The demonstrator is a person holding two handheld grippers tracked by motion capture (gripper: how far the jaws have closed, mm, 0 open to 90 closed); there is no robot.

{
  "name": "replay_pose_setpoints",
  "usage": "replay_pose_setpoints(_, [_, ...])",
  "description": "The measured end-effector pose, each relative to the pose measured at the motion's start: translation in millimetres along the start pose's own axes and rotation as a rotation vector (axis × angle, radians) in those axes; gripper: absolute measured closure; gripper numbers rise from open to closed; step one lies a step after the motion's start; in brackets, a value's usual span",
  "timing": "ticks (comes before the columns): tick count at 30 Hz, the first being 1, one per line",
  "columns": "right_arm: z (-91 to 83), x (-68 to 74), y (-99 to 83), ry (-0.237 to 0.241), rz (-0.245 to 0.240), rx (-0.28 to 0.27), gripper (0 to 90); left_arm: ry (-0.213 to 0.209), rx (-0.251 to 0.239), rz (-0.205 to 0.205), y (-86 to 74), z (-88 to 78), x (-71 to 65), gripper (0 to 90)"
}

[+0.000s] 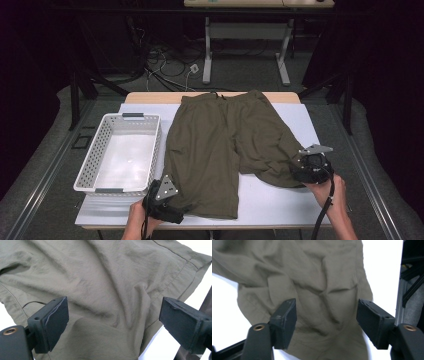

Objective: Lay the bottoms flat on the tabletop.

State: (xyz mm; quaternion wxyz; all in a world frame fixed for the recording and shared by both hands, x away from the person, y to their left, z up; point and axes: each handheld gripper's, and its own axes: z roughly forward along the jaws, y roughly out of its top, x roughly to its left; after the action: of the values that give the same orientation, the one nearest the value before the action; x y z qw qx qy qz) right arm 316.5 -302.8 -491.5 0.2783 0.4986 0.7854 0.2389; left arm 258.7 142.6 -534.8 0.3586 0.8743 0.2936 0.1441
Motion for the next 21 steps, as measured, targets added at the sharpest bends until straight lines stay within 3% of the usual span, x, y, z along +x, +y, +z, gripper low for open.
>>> replay_pose_setpoints(2, [-4.7, 0.6, 2.1, 0.013, -0.001, -0.020, 30.6, 0.002, 0.001, 0.001, 0.1, 0.1, -0.3, 8.5])
replay_pose_setpoints(5, [-6.8, 6.7, 3.7, 0.071, -0.010, -0.040, 30.1, 0.003, 0.001, 0.001, 0.2, 0.3, -0.1, 8.5])
replay_pose_setpoints(7, [-3.9, 13.6, 4.7, 0.124, -0.042, -0.056, 33.2, 0.004, 0.000, 0.001, 0.2, 0.3, -0.4, 8.5])
replay_pose_setpoints(11, [11.0, 33.6, 4.8, 0.218, -0.106, -0.034, 42.8, 0.004, 0.001, 0.001, 0.3, 0.5, -0.7, 8.4])
replay_pose_setpoints(15, [33.6, 56.1, 3.5, 0.260, -0.190, 0.033, 49.0, -0.002, 0.003, -0.002, 0.4, 1.3, -1.7, 8.4])
replay_pose_setpoints(17, [42.6, 64.2, 3.2, 0.264, -0.207, 0.057, 52.0, -0.001, 0.004, -0.001, 0.3, 1.3, -1.5, 8.5])
replay_pose_setpoints(19, [49.4, 68.7, 2.8, 0.234, -0.229, 0.065, 60.2, -0.003, 0.005, -0.002, 0.0, 1.1, -0.8, 8.5])
replay_pose_setpoints(21, [54.1, 68.8, 1.6, 0.265, -0.216, 0.045, 67.0, -0.001, 0.007, -0.002, 0.0, 0.9, -0.8, 8.5])
